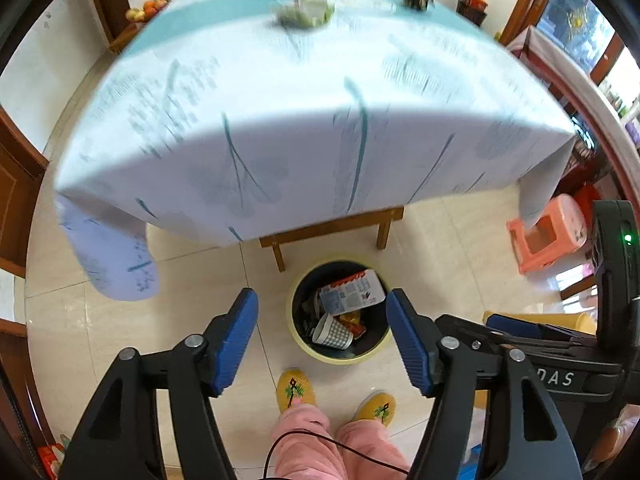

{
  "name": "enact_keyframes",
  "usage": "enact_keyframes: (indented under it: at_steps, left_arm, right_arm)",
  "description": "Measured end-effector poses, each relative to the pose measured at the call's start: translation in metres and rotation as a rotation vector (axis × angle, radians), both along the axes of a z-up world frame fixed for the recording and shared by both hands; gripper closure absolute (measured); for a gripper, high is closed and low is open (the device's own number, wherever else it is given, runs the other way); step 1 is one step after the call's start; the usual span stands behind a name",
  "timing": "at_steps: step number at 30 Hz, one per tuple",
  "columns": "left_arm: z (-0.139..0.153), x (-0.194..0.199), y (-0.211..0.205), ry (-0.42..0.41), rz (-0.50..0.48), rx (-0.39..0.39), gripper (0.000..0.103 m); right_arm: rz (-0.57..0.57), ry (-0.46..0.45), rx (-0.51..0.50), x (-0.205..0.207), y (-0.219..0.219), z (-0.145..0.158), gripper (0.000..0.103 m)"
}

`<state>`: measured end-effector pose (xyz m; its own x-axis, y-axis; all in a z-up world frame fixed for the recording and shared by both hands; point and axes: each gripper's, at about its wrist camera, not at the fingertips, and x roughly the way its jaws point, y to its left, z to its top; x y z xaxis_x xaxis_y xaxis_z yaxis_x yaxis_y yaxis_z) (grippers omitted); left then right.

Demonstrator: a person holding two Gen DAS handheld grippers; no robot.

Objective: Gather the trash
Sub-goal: 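Raise both open tools back over the table toward the tissue and wrapper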

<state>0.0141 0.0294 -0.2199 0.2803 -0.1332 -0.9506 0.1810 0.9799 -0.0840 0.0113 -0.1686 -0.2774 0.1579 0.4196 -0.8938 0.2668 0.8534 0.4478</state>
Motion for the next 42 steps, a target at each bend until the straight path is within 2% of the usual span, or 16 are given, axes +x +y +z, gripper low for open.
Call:
enact_keyframes:
  at_steps: [10,13,22,25,31,38,42]
  left_arm:
    - [0.098,-0.008,0.004,-0.071,0.068,-0.013,0.034]
    - [0.127,-0.011,0.002,-0.101,0.08,-0.003,0.029]
    - [0.22,-0.001,0.0,-0.275,0.095,0.012,0.026]
    - [0.243,0.007,-0.001,-0.315,0.106,0.002,0.021]
    - [0.279,0.034,-0.001,-0.341,0.122,-0.035,0.02]
    - [0.291,0.092,0.001,-0.33,0.096,-0.036,0.016]
    - [0.29,0.149,-0.003,-0.339,0.033,-0.029,0.008]
  right_arm:
    - [0.073,-0.127,-0.028,-0.006,-0.006,0.106,0.01]
    - [0.085,-0.187,-0.033,-0.006,-0.013,0.137,0.01]
    - [0.101,-0.402,-0.087,0.008,-0.039,0.223,0.01]
    - [0.104,-0.445,-0.1,0.021,-0.045,0.24,0.01]
    - [0.106,-0.493,-0.116,0.044,-0.054,0.262,0.01]
    - [0.065,-0.504,-0.152,0.089,-0.066,0.27,0.01]
    - [0.023,-0.499,-0.187,0.132,-0.074,0.271,0.01]
